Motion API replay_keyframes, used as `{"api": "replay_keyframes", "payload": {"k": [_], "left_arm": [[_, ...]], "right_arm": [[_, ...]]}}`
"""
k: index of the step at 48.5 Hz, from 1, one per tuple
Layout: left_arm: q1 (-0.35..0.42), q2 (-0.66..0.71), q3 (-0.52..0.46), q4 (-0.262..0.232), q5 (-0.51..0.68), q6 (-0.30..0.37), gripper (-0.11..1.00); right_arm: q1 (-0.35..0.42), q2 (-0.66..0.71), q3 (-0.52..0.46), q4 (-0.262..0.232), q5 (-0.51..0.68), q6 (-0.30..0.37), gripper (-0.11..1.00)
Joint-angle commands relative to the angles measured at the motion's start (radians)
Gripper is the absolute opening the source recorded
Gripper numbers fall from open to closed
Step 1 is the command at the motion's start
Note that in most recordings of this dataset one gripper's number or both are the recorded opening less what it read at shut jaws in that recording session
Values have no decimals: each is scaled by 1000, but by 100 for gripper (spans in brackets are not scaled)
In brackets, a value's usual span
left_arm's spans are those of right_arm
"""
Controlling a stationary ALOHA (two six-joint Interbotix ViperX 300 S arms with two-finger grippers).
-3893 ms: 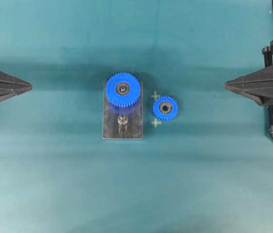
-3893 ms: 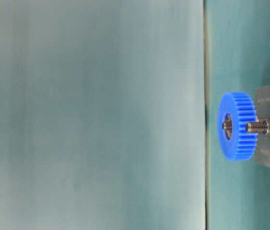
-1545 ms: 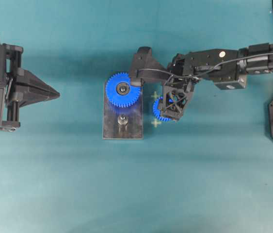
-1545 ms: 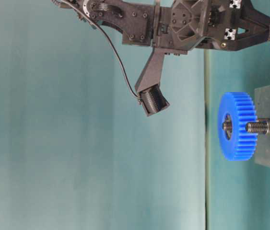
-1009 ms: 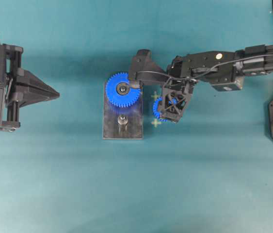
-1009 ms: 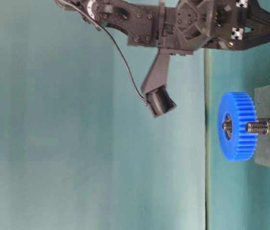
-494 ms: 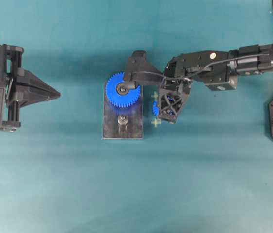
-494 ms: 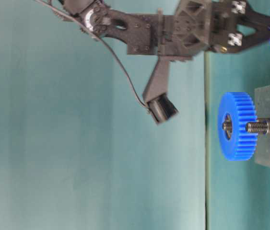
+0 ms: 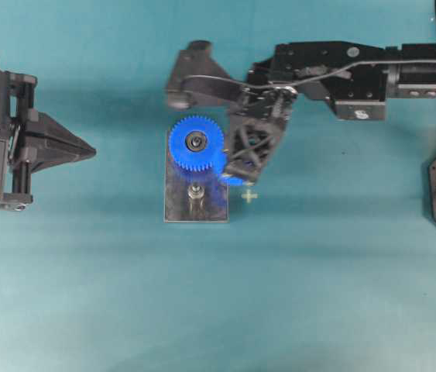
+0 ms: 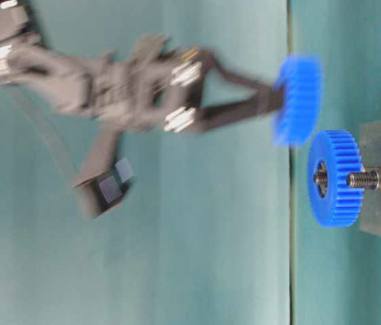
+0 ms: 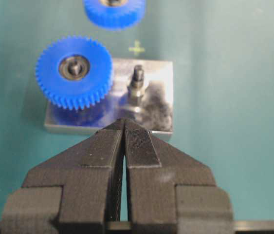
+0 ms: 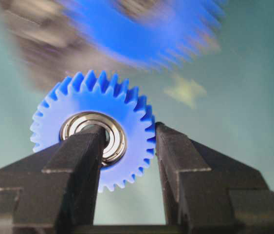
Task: Fit the small gear onto the shaft.
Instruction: 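Carry the small gear left and lower it onto the empty shaft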
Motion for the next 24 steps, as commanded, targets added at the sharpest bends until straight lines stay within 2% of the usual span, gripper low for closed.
{"api": "replay_keyframes", "payload": {"k": [1,15,24], "left_arm": [[-3,-5,-12,3,-8,-2,0],[-6,-9,-8,3,-8,-2,0],[-12,-12,-5,3,-8,-2,0]], "right_arm": [[21,9,-69,17,3,12,36],[60,137,-178,21,40,11,36],[57,172,-202,9,40,12,36]]}}
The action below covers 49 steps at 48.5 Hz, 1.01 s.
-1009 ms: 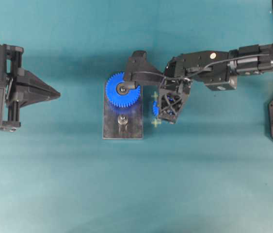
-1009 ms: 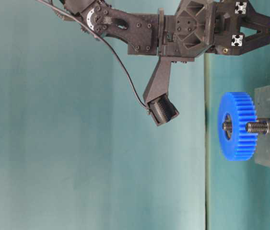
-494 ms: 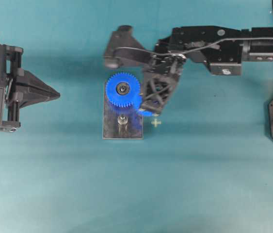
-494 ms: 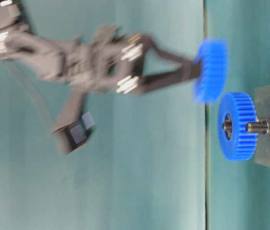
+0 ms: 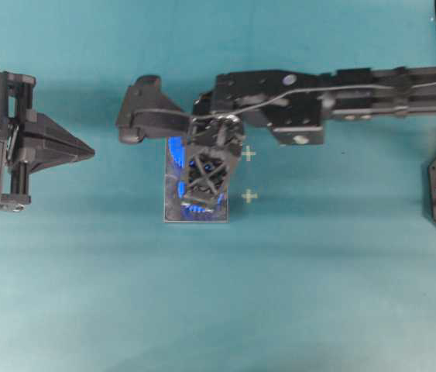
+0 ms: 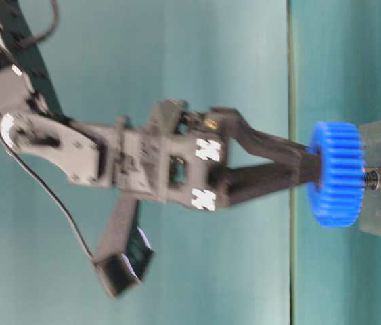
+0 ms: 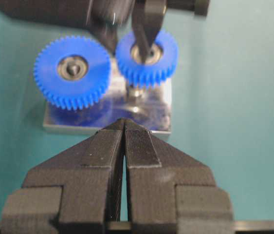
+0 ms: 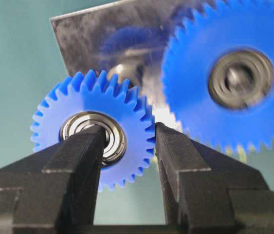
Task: Fit the small gear onto the shaft.
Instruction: 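Carry the small gear left and lower it onto the empty shaft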
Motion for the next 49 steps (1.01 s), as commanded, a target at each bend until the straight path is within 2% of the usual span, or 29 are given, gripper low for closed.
{"api": "replay_keyframes", "payload": {"k": [1,8,16,49], "left_arm": [[-6,-5,-9,3,-8,-2,0],[-8,-11,-5,3,-8,-2,0],[-8,-17,-2,3,-8,-2,0],[-8,-17,5,2,-8,-3,0]], "right_arm": [[2,-12,-34,-6,0,12,36],[3,-5,-34,-15,6,12,36],[2,0,-38,-51,26,15,36],[6,15,-46,-51,34,15,36]]}}
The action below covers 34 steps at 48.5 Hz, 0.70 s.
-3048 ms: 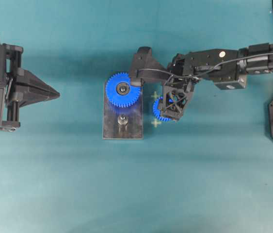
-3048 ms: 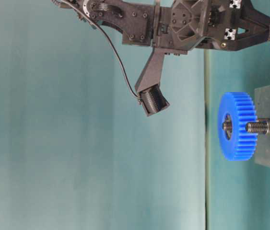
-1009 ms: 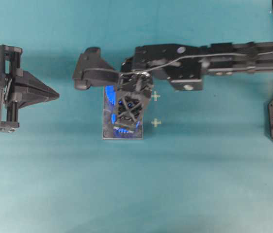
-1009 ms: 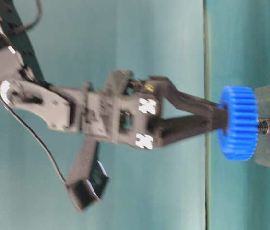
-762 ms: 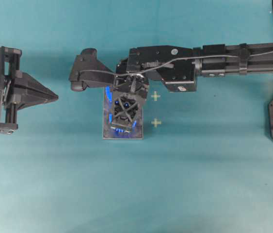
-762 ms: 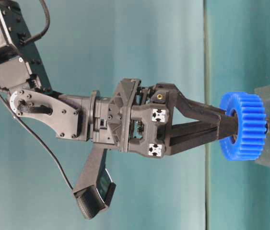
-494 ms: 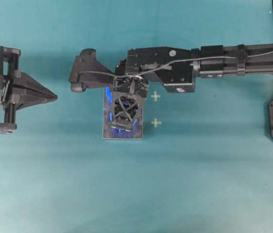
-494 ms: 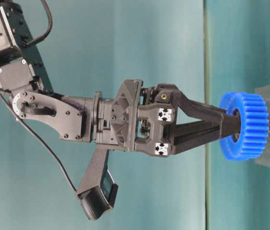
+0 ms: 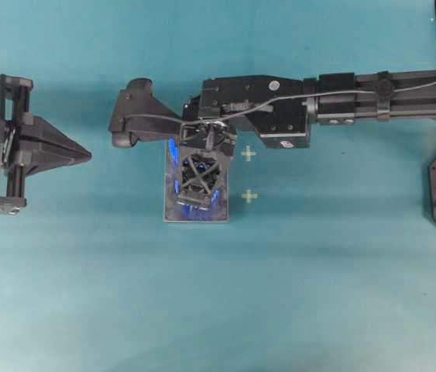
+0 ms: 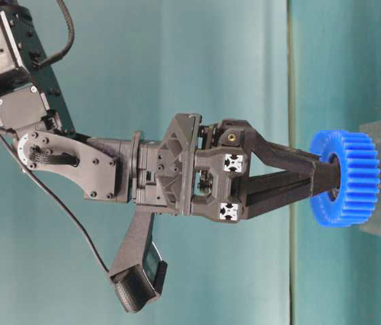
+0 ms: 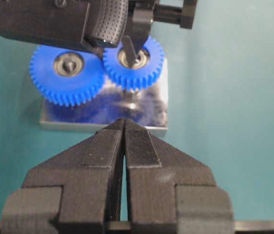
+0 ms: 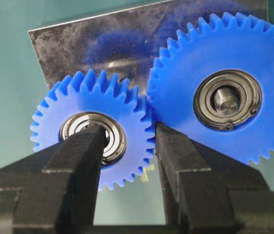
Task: Fit the small gear onto the shaft.
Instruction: 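Carry the small gear left and lower it onto the empty shaft, then open the right gripper and pull it back from the gear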
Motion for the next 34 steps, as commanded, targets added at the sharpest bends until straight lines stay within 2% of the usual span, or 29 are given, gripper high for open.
{"api": "replay_keyframes", "payload": {"k": [1,12,17,19,26,34], "left_arm": [[0,-2,-8,2,-8,-2,0],[0,-2,-6,3,-8,-2,0],[-2,-3,-6,3,-8,-2,0],[-2,-2,-6,2,-8,-2,0],[0,-3,-6,3,-9,-2,0],[-2,-3,-8,3,-8,-2,0]], "right_arm": [[2,-15,-21,-2,3,15,36],[2,-12,-34,-2,12,17,38],[3,-12,-40,-3,25,18,64],[5,-11,-43,-3,29,21,70],[3,-11,-58,-3,37,23,66],[6,-20,-60,-3,48,43,65]]}}
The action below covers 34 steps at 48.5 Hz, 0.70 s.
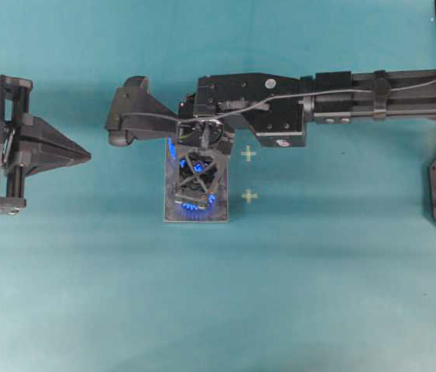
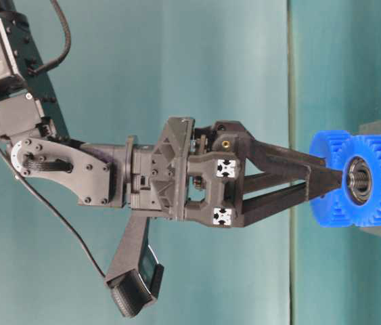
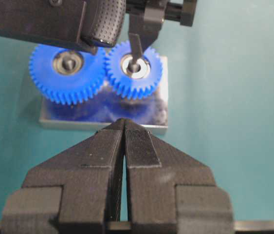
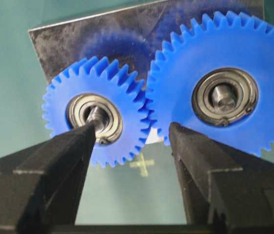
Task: Fit the small gear onto the shaft.
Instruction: 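Open the right gripper and pull it back from the gear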
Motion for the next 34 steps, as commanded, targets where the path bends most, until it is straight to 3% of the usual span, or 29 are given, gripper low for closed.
{"api": "replay_keyframes", "payload": {"k": [1,15,20,24,28,34], "left_arm": [[-2,-5,-11,3,-9,-2,0],[-5,-20,-8,3,-8,-2,0],[-6,-25,-5,3,-9,-2,0],[-11,-28,-3,3,-9,-2,0],[-17,-29,-2,3,-8,-2,0],[-20,-29,-2,3,-8,-2,0]], "right_arm": [[8,-34,-25,2,9,31,65],[51,-179,109,25,-21,115,65],[54,-259,222,57,-152,183,65],[54,-342,345,100,-347,233,66],[51,-433,518,187,-618,281,66],[63,-554,801,446,-1080,367,67]]}}
